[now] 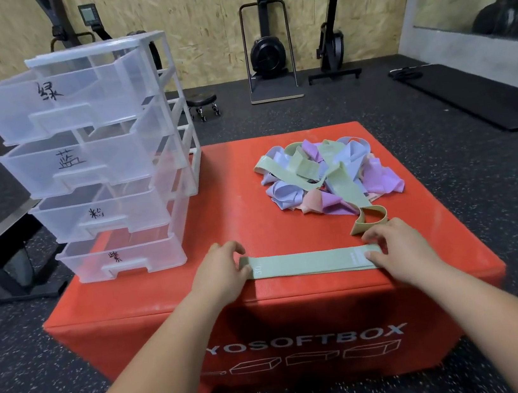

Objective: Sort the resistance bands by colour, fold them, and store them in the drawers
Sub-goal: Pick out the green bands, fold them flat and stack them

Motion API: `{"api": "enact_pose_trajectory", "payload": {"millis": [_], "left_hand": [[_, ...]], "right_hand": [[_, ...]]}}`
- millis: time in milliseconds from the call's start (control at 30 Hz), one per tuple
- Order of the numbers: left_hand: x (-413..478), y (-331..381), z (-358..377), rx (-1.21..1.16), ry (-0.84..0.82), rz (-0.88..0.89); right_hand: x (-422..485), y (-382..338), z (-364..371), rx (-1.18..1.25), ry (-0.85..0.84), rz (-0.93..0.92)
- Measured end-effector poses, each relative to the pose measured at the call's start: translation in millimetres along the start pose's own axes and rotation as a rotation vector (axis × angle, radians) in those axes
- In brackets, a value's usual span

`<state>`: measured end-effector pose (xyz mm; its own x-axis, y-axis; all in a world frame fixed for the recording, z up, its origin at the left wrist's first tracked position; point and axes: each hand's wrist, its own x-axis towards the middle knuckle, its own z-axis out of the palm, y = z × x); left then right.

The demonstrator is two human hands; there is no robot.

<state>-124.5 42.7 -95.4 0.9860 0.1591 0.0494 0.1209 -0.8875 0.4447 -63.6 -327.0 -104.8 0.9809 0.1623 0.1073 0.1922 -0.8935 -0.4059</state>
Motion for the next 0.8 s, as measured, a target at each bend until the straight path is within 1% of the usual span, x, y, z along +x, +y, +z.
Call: {"api": "enact_pose_trajectory", "payload": {"millis": [67,133,200,267,400,467,600,633,733,800], "left_hand": [[3.0,-4.4,-2.6,-0.011,-0.024,0.043],[6.3,-9.6,-6.9,0.01,-0.096,0.133],[8.3,-12.9,-12.3,0.068,-0.166,0.215],[10.5,-13.9,-16.3,0.11,-0.177,0.257],[14.4,-12.7,-20.1,0.135,-0.171,0.287],[15.8,-11.7,-20.6,0.145,-0.18,0.294],[18.3,-1.5,-25.6,0.163,-0.168,0.296],[19.2,2.9,-27.2,0.159,-0.154,0.3],[20.1,15.3,-32.6,0.133,-0.135,0.329],[19.3,22.5,-37.5,0.121,-0.137,0.349]], "right_hand": [[1.8,2.1,-6.5,0.012,-0.077,-0.04],[2.3,4.6,-18.6,0.031,-0.179,-0.073],[2.3,8.7,-28.6,0.007,-0.243,-0.102],[2.4,11.4,-33.3,-0.011,-0.248,-0.126],[4.4,8.0,-34.7,-0.024,-0.253,-0.143],[7.7,3.0,-38.6,-0.045,-0.221,-0.149],[15.9,-15.2,-50.4,-0.019,0.019,-0.12],[18.0,-20.6,-50.7,-0.049,0.038,-0.118],[22.9,-37.0,-45.7,-0.182,-0.009,-0.087],[26.0,-48.0,-42.2,-0.248,0.006,-0.06]]}}
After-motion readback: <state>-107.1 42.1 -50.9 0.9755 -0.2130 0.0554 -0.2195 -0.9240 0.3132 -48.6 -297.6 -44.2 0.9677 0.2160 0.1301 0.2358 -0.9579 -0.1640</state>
